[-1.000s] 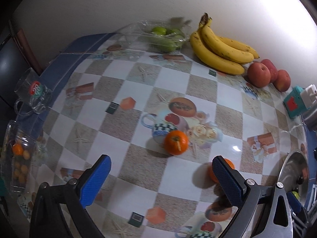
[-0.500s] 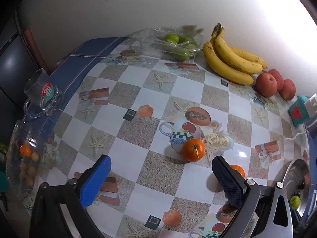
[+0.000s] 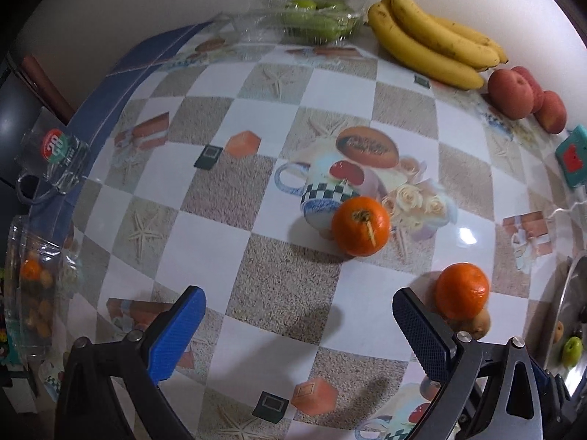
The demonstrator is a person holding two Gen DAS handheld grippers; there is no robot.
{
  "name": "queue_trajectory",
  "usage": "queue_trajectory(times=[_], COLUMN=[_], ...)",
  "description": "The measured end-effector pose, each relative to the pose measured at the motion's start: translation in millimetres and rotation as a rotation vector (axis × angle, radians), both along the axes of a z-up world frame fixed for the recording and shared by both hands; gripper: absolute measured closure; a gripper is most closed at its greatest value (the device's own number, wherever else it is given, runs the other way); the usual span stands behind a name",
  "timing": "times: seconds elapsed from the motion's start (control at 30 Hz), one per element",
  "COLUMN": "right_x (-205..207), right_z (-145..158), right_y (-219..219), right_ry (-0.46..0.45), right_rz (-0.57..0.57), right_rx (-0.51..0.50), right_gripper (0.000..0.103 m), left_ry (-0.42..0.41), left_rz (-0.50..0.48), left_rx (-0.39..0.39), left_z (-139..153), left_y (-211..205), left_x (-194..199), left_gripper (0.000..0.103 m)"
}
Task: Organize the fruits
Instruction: 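Close the right tool on a dark plum while the left tool grasps a mandarin orange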
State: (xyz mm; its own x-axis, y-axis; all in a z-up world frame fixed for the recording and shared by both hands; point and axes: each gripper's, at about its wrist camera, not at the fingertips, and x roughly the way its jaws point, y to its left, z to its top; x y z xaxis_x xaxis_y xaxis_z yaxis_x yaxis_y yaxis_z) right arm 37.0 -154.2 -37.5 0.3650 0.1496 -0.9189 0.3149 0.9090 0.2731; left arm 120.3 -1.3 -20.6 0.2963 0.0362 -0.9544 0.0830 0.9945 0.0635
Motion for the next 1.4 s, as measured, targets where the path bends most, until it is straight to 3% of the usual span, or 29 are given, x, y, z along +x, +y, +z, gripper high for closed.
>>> queue_trajectory(times=[0.2,0.53,0.67,0.83,1.13,1.23,1.4], right_x=[4,8,9,9,3,0,-4], right_z=[-5,-1,0,0,4,10,22], right_y=[10,26,29,31,26,19,7], right_ry=[0.019,0.007,0.007,0.009,-0.003,-0.031,-0.057], right_rz=[0.036,0.096,0.111,0.123,0.118,0.095,0.047], right_rx=[-0.053,-0.13,-0.133,-0.141,-0.062,0.001,-0.019], right_gripper=[0.004,0.044,0.051,0.068,0.075,0.075,0.075], left_ry=[0.019,0.016,0.014,0.012,0.007,0.002,-0.013], left_rz=[0.013,0.023,0.018,0.018,0.012,0.008,0.01], left_rx=[-0.002,-0.02,-0.022,-0.026,-0.038,-0.064,-0.142], left_z=[-7,-8,-7,-4,1,6,13], left_y=[1,6,5,1,-3,-6,-7], left_x=[0,7,6,4,1,1,2], left_gripper=[0.0,0.0,0.0,0.0,0.0,0.0,0.0])
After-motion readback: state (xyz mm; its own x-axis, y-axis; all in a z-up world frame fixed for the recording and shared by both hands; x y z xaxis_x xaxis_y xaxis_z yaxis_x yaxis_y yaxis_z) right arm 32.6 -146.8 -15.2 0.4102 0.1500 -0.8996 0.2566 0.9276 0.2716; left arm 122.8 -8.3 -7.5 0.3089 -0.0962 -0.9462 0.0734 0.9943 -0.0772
